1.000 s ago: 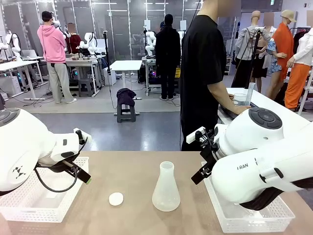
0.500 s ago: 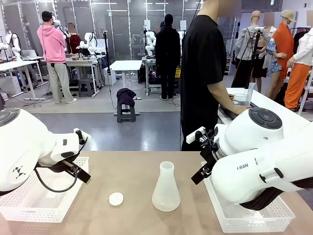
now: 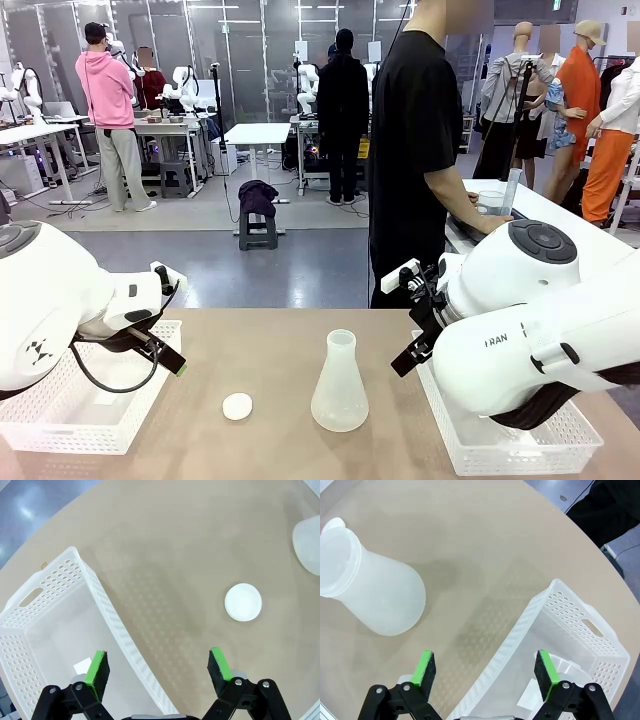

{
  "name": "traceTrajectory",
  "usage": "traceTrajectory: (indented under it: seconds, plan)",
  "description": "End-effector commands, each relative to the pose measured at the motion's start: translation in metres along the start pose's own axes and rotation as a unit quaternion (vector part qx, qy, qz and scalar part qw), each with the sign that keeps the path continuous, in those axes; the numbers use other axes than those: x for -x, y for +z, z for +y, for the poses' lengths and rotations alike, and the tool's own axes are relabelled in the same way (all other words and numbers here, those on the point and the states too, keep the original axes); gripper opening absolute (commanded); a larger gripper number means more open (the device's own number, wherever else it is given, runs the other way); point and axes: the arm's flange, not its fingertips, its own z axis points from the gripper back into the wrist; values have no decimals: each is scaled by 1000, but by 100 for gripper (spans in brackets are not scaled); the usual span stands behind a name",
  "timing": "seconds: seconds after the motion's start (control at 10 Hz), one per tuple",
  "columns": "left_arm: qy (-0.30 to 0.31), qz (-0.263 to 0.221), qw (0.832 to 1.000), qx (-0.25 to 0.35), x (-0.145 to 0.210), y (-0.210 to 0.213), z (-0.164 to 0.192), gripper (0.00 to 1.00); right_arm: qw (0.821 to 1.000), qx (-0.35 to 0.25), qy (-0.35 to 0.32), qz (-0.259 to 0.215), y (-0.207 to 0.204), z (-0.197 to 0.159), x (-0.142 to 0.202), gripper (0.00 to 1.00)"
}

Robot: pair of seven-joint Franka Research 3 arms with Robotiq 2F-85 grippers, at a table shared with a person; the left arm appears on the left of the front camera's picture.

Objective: Prepare the solutions needed for the experiment.
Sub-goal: Pick up the Plastic Funnel and insert it into the Big flask.

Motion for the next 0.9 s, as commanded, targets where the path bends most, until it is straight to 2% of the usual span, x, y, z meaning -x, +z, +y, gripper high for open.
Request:
traceTrajectory:
  seconds: [0.0,0.1,0.2,0.3,0.4,0.5,0.6,0.8]
  plan:
    - [0,0,1000,0,0,0,0,100,1000,0,-1,0,0,0,0,100]
    - [0,0,1000,0,0,0,0,100,1000,0,0,0,0,0,0,100]
    - [27,-6,999,37,3,17,7,100,999,-14,-22,-30,18,-1,4,100]
    - [54,-14,998,9,8,35,18,100,997,-26,-48,-51,41,-3,8,100]
    - [73,-27,996,33,12,55,24,100,995,-33,-78,-43,64,-6,11,100]
    - [102,-45,990,88,14,78,29,100,990,-66,-109,-60,85,-8,12,100]
    - [141,-54,982,115,16,104,38,100,984,-89,-139,-71,108,-14,14,100]
    - [205,-76,947,233,21,146,60,100,967,-142,-197,-78,145,-27,15,100]
